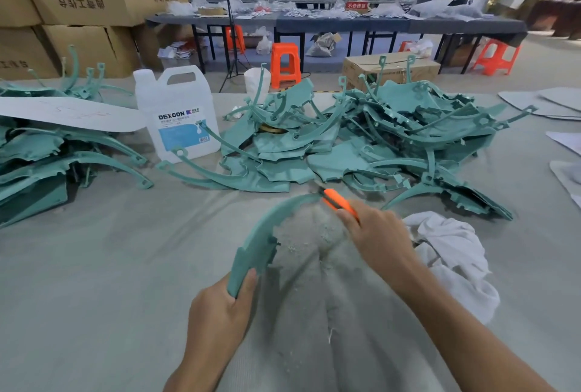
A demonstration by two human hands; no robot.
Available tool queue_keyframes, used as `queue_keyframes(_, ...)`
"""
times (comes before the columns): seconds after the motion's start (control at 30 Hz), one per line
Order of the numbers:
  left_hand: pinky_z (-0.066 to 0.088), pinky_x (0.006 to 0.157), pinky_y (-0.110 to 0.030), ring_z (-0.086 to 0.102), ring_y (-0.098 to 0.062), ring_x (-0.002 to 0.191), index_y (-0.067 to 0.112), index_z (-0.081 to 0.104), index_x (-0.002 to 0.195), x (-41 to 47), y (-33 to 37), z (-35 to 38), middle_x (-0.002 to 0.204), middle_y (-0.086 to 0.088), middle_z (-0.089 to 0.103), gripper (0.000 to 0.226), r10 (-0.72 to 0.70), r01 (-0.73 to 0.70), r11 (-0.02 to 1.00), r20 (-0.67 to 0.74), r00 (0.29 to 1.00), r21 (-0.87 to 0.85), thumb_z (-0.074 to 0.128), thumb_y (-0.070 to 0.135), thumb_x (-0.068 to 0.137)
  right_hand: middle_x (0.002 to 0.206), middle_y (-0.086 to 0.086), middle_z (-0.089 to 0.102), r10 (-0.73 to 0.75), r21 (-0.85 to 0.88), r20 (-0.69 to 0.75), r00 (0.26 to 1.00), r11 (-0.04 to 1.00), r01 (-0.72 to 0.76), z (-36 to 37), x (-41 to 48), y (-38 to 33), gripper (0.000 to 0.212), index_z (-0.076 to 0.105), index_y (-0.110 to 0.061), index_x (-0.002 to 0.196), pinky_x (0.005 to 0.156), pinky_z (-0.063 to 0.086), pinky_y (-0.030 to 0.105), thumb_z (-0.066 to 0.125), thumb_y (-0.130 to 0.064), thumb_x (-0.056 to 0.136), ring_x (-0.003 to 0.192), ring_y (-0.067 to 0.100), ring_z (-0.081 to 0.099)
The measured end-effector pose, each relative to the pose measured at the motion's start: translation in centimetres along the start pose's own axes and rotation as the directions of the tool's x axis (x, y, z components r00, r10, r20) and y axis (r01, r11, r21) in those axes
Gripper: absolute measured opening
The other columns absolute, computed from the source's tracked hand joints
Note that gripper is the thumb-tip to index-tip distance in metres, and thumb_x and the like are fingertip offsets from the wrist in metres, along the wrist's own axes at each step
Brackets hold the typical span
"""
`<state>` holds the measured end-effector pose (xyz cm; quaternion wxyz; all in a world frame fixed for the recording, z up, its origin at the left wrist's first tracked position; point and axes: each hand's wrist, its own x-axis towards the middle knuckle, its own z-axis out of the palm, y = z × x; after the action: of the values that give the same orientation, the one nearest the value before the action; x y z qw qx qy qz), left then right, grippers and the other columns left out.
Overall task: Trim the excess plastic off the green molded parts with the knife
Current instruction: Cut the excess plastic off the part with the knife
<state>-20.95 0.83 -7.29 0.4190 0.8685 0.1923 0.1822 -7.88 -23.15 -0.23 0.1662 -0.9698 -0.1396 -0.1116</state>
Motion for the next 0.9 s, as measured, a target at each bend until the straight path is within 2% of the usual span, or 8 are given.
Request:
queue_keyframes(0.1, 0.040, 0.048, -0.033, 0.048, -0.011, 0.045, 0.017, 0.057, 0.061, 0.0, -0.2, -0.6, 0.054, 0.002, 0.057, 0.057, -0.046, 0.045, 0.995, -0.009, 0.999, -0.086, 0.048, 0.070, 0.080, 0.074, 0.003, 0.064, 0.135, 0.069, -0.027, 0.990, 0.989, -0.133, -0.4, -0.3, 1.9, 0.039, 0.060, -0.019, 0.122, 0.064, 0.053, 0.041, 0.035, -0.046, 0.107, 0.067, 0.026, 0.062)
queue_keyframes(0.2, 0.054, 0.059, -0.041, 0.064, -0.011, 0.055, 0.015, 0.072, 0.069, 0.2, 0.2, -1.0, 0.062, 0.001, 0.069, 0.046, -0.160, 0.166, 0.956, 0.044, 0.986, -0.242, 0.063, 0.058, 0.082, 0.055, -0.010, 0.050, 0.005, 0.188, -0.194, 0.981, 0.982, 0.032, -0.2, -1.9, 0.4, 0.035, 0.057, -0.030, 0.110, 0.046, 0.038, 0.029, 0.034, -0.056, 0.103, 0.048, 0.007, 0.051)
queue_keyframes(0.3, 0.059, 0.071, -0.049, 0.074, -0.035, 0.078, 0.020, 0.080, 0.084, 0.0, 1.5, -1.3, 0.081, -0.013, 0.077, 0.012, -0.295, 0.342, 0.762, 0.176, 0.939, -0.550, 0.078, 0.031, 0.080, 0.057, -0.018, 0.052, -0.206, 0.254, -0.138, 0.969, 0.938, 0.236, 0.2, -3.4, -1.5, 0.036, 0.053, -0.040, 0.115, 0.045, 0.034, 0.016, 0.033, -0.066, 0.099, 0.052, 0.001, 0.054)
queue_keyframes(0.4, 0.060, 0.061, -0.042, 0.073, -0.041, 0.081, 0.004, 0.078, 0.092, -0.2, 2.3, -2.3, 0.095, -0.024, 0.075, 0.025, -0.329, 0.441, 0.525, 0.305, 0.894, -0.728, 0.076, 0.020, 0.073, 0.065, -0.012, 0.058, -0.281, 0.213, -0.044, 0.959, 0.935, 0.283, 0.4, -3.2, -1.5, 0.044, 0.057, -0.038, 0.124, 0.050, 0.049, 0.030, 0.030, -0.063, 0.099, 0.052, 0.009, 0.055)
queue_keyframes(0.53, 0.059, 0.077, -0.050, 0.073, -0.039, 0.084, 0.000, 0.073, 0.106, -0.5, 2.6, -3.5, 0.105, -0.025, 0.074, 0.035, -0.332, 0.515, 0.409, 0.403, 0.853, -0.753, 0.070, 0.015, 0.074, 0.061, -0.006, 0.055, -0.069, 0.235, -0.183, 0.981, 0.966, 0.112, -0.5, -1.6, 0.4, 0.037, 0.059, -0.028, 0.123, 0.049, 0.050, 0.041, 0.039, -0.051, 0.103, 0.048, 0.014, 0.054)
queue_keyframes(0.67, 0.058, 0.079, -0.046, 0.073, -0.036, 0.079, 0.001, 0.074, 0.108, -0.8, 3.0, -3.8, 0.106, -0.024, 0.073, 0.036, -0.320, 0.578, 0.324, 0.488, 0.812, -0.749, 0.069, 0.015, 0.076, 0.068, -0.013, 0.056, -0.378, 0.078, -0.141, 0.915, 0.917, 0.391, -0.6, -3.1, -1.5, 0.042, 0.061, -0.031, 0.123, 0.043, 0.044, 0.032, 0.036, -0.058, 0.102, 0.049, 0.013, 0.052)
queue_keyframes(0.8, 0.061, 0.065, -0.040, 0.074, -0.034, 0.071, 0.002, 0.078, 0.098, -1.0, 2.9, -4.3, 0.103, -0.023, 0.074, 0.026, -0.314, 0.661, 0.223, 0.589, 0.744, -0.716, 0.067, 0.011, 0.076, 0.065, -0.006, 0.058, -0.222, 0.058, -0.243, 0.944, 0.968, 0.242, -1.7, -1.7, -0.2, 0.038, 0.065, -0.019, 0.116, 0.043, 0.039, 0.031, 0.045, -0.049, 0.103, 0.047, 0.022, 0.053)
queue_keyframes(0.9, 0.058, 0.071, -0.037, 0.074, -0.032, 0.070, 0.003, 0.078, 0.101, -1.1, 3.2, -4.5, 0.105, -0.021, 0.074, 0.030, -0.305, 0.672, 0.217, 0.605, 0.736, -0.708, 0.070, 0.013, 0.074, 0.066, -0.012, 0.059, -0.392, 0.059, -0.158, 0.906, 0.912, 0.405, -1.8, -2.9, -1.1, 0.039, 0.065, -0.024, 0.122, 0.037, 0.046, 0.028, 0.040, -0.049, 0.104, 0.044, 0.011, 0.054)
